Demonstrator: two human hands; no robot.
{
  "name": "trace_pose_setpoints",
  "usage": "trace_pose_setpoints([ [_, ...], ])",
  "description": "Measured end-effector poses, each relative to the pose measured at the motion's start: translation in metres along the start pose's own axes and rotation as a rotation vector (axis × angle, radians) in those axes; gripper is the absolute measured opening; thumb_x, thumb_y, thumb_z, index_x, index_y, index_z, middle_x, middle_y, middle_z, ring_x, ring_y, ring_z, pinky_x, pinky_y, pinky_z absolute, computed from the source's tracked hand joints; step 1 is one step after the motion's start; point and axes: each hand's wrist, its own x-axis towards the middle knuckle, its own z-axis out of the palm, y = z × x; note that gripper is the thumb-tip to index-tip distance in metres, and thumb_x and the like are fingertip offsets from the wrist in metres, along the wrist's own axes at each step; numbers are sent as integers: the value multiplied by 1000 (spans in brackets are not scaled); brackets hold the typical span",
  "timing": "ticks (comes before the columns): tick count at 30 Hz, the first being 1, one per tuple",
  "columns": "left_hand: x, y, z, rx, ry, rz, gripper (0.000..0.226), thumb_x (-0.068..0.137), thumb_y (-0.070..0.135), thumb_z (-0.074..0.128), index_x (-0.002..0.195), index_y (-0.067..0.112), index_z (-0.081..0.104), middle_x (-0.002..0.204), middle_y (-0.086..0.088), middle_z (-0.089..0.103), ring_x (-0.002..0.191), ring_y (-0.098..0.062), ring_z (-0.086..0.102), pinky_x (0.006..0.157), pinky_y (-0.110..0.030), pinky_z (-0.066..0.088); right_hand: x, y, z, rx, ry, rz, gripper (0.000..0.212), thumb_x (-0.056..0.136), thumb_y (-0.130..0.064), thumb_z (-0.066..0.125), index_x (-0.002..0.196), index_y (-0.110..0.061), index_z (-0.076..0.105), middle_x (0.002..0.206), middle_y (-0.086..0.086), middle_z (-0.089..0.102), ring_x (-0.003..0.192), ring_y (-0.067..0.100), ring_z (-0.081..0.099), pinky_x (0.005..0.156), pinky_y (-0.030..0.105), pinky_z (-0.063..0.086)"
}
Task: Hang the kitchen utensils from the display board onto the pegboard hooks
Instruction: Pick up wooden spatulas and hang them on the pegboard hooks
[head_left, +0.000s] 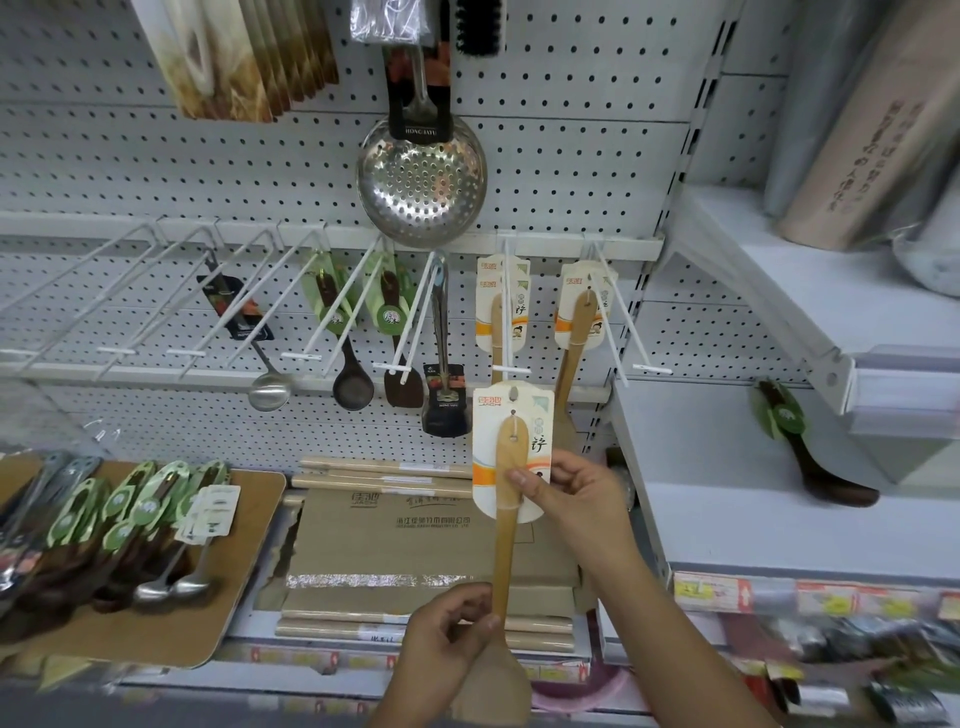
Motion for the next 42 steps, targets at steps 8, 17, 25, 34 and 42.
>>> trace_pose_setpoints([
  [8, 4, -1, 2, -33, 34, 27, 20, 79, 20, 71, 97, 26, 77, 91, -9, 75, 89, -35, 68, 80, -51, 56, 11, 3, 9, 5, 34, -12, 20, 82, 5, 73, 101, -2, 73, 92, 4, 79, 83, 13, 75, 73, 24, 61],
  [17, 21, -2, 3, -31, 52, 12, 20, 88, 11, 69, 97, 27, 76, 90, -6, 76, 84, -29, 70, 78, -51, 58, 29, 12, 14, 11, 124, 1, 20, 83, 0, 74, 101, -6, 70, 90, 4, 79, 83, 17, 75, 73, 27, 61],
  [25, 92, 15, 8, 41, 147, 19, 23, 88, 3, 68, 91, 25, 67, 85, 6, 74, 83, -14, 69, 77, -39, 55, 88, 6, 24, -71, 267, -2, 22, 83, -9, 78, 100, -13, 65, 92, 3, 77, 79, 7, 74, 67, 21, 57],
  [34, 203, 47, 10, 191, 129, 30, 23, 90, 5, 65, 85, 26, 59, 85, 8, 67, 82, -7, 63, 81, -30, 52, 191, -2, 26, -134, 311, -60, 9, 89, -10, 72, 96, -13, 67, 83, -4, 72, 69, 1, 68, 66, 19, 55],
  [42, 250, 55, 7, 290, 117, -93, 7, 91, 8, 62, 90, 15, 64, 82, 1, 67, 75, -17, 62, 74, -30, 50, 231, 7, 31, -220, 354, -35, 13, 89, -15, 72, 101, -14, 67, 92, -1, 71, 86, 15, 68, 76, 25, 57],
])
